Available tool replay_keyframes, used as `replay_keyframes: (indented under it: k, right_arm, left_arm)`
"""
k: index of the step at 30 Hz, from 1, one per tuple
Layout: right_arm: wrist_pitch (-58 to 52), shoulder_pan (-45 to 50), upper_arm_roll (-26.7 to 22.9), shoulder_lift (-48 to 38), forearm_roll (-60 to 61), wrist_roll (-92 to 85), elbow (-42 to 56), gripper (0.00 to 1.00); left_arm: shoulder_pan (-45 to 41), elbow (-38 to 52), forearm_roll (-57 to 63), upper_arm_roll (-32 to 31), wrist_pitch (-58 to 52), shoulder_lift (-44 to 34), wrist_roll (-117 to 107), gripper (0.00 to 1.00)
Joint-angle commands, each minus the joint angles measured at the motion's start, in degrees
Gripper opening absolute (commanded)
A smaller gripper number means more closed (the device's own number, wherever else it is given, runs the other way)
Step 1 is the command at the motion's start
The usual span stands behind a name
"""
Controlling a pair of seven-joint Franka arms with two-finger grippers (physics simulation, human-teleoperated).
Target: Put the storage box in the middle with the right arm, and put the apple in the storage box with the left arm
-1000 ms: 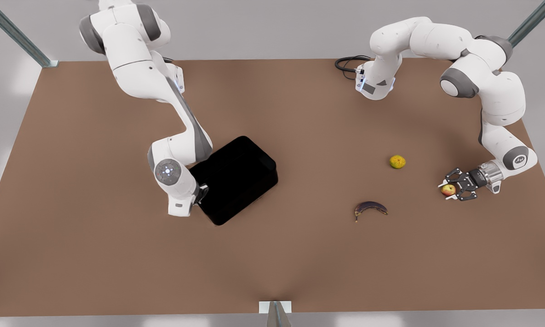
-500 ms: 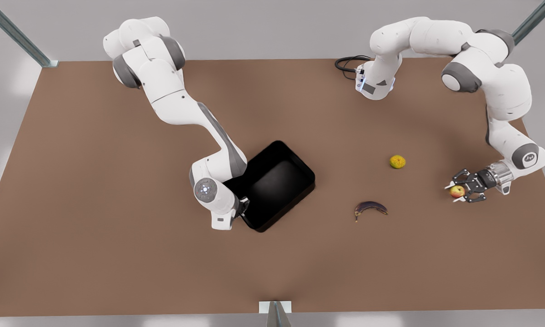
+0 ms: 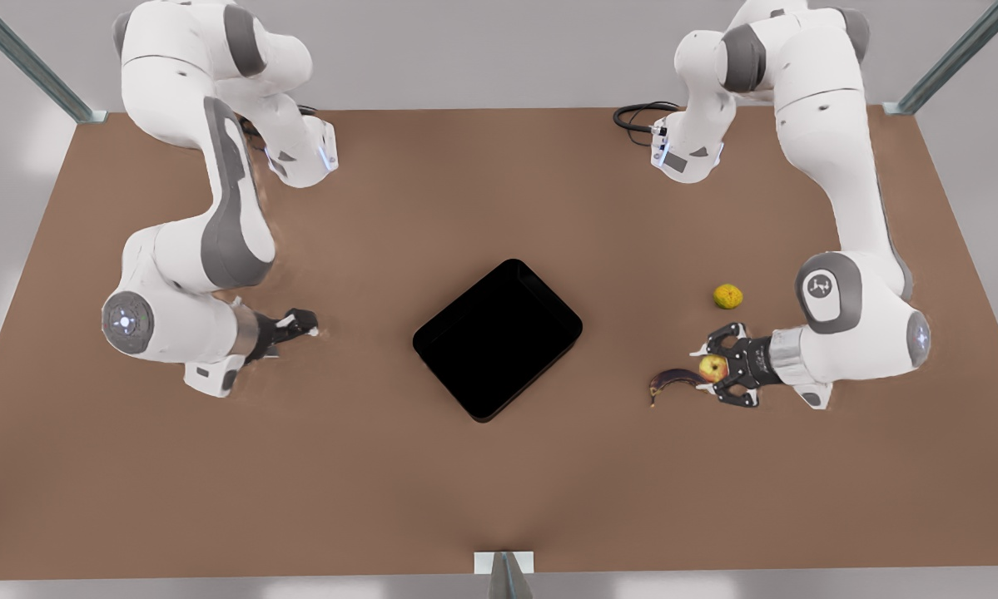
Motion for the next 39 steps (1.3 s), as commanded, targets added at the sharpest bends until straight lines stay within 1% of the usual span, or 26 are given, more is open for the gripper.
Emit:
replay_keyframes:
  k: [1,2,3,4,7,9,11,14,15,16,17,22,24,25,26,27,28,30,32,33,34,35,36,37,38,39]
  right_arm:
    - [-0.7,-1.0,0.0,-2.5,-2.5,0.0,-1.8,1.0]
    - [-0.9,-4.2,1.0,-9.1,-8.0,0.0,-7.6,1.0]
    - [-0.9,-7.2,3.3,-13.2,-11.2,0.1,-11.0,1.0]
    - [-0.3,-7.4,3.3,-15.6,-12.1,0.1,-13.8,1.0]
    - [0.5,-7.6,3.6,-15.6,-12.1,0.3,-15.2,1.0]
    - [0.6,-8.2,3.6,-15.5,-12.1,0.1,-15.1,1.0]
    - [0.6,-8.2,3.6,-15.3,-12.1,0.2,-15.1,1.0]
    - [0.7,-8.2,3.6,-15.1,-11.8,0.2,-15.1,1.0]
    - [0.7,-8.2,3.6,-15.0,-11.8,0.2,-15.1,1.0]
    - [0.7,-8.2,3.6,-14.9,-11.8,0.2,-15.1,1.0]
    - [0.7,-8.2,3.6,-14.9,-11.8,0.1,-15.1,1.0]
    - [0.7,-8.2,3.6,-14.9,-11.9,0.1,-15.0,1.0]
    - [1.2,-8.3,3.6,-14.7,-12.1,0.0,-14.6,1.0]
    - [1.8,-8.3,3.6,-14.6,-12.2,-0.1,-14.7,1.0]
    - [1.8,-8.3,3.6,-14.6,-12.3,-0.1,-14.4,1.0]
    - [1.8,-8.3,3.6,-14.9,-13.9,-0.2,-14.2,1.0]
    - [1.8,-8.3,3.6,-15.2,-14.5,-0.2,-14.1,1.0]
    - [1.9,-8.3,3.6,-15.7,-15.8,-0.1,-14.2,1.0]
    - [1.7,-9.0,5.4,-15.7,-16.1,0.1,-14.1,1.0]
    - [1.7,-9.0,5.4,-15.7,-16.3,0.1,-14.1,1.0]
    - [1.5,-9.0,5.4,-15.7,-16.3,0.0,-13.7,1.0]
    - [1.3,-9.0,5.4,-15.7,-16.3,0.0,-13.3,1.0]
    - [1.3,-9.0,5.3,-15.7,-16.4,0.0,-13.2,1.0]
    - [1.3,-9.0,5.3,-15.6,-16.4,0.1,-13.2,1.0]
    - [1.3,-9.0,5.3,-15.5,-16.4,0.1,-13.2,1.0]
    - [1.3,-9.0,5.3,-15.5,-16.4,0.0,-13.2,1.0]
  left_arm:
    - [-1.1,0.3,9.0,0.0,0.0,-0.1,-2.4,0.62]
    - [-4.8,1.2,10.6,0.0,-0.1,-0.4,-8.1,0.62]
    - [-8.5,1.9,11.6,0.0,-0.1,-0.5,-14.3,0.62]
    - [-11.6,2.0,11.6,0.0,0.0,-0.5,-19.1,0.62]
    - [-19.4,5.1,12.7,-0.1,0.8,1.2,-33.0,0.62]
    - [-23.1,7.7,12.4,-0.1,3.9,2.9,-41.9,0.62]
    - [-27.1,8.2,12.5,-0.1,8.9,4.6,-48.8,0.62]
    - [-31.9,8.1,12.7,-0.1,17.3,9.7,-55.2,0.63]
    - [-32.6,8.1,12.8,-0.1,17.8,11.3,-55.2,0.64]
    - [-32.8,7.8,15.3,-0.2,18.4,11.5,-55.2,0.67]
    - [-33.4,7.6,15.9,-0.4,18.5,12.2,-54.6,1.0]
    - [-33.4,7.6,16.4,-0.4,18.4,12.0,-54.1,1.0]
    - [-32.6,8.5,18.5,0.2,18.3,9.6,-42.6,1.0]
    - [-31.9,8.4,20.9,2.9,17.2,7.8,-41.0,1.0]
    - [-31.2,8.0,24.2,5.8,14.7,4.9,-36.2,1.0]
    - [-28.7,7.9,24.2,5.9,10.3,2.5,-25.3,1.0]
    - [-26.7,7.9,24.3,6.6,6.7,-0.5,-9.8,1.0]
    - [-24.0,7.8,23.6,13.1,0.4,-6.4,20.8,1.0]
    - [-14.9,6.8,23.7,13.1,-9.0,-14.0,53.0,1.0]
    - [-9.3,6.2,24.3,13.2,-13.9,-17.5,74.6,0.97]
    - [-7.1,6.4,26.8,14.9,-16.6,-18.2,90.4,0.99]
    - [-7.1,5.8,31.6,15.3,-17.1,-20.7,96.6,1.0]
    - [-5.2,4.4,34.6,10.8,-17.2,-22.4,97.5,1.0]
    - [15.1,4.5,36.6,-14.2,-18.8,-23.9,96.9,1.0]
    - [19.8,4.9,38.9,-21.5,-18.3,-23.9,96.7,1.0]
    - [19.6,5.2,38.6,-21.6,-18.6,-20.5,96.6,1.0]
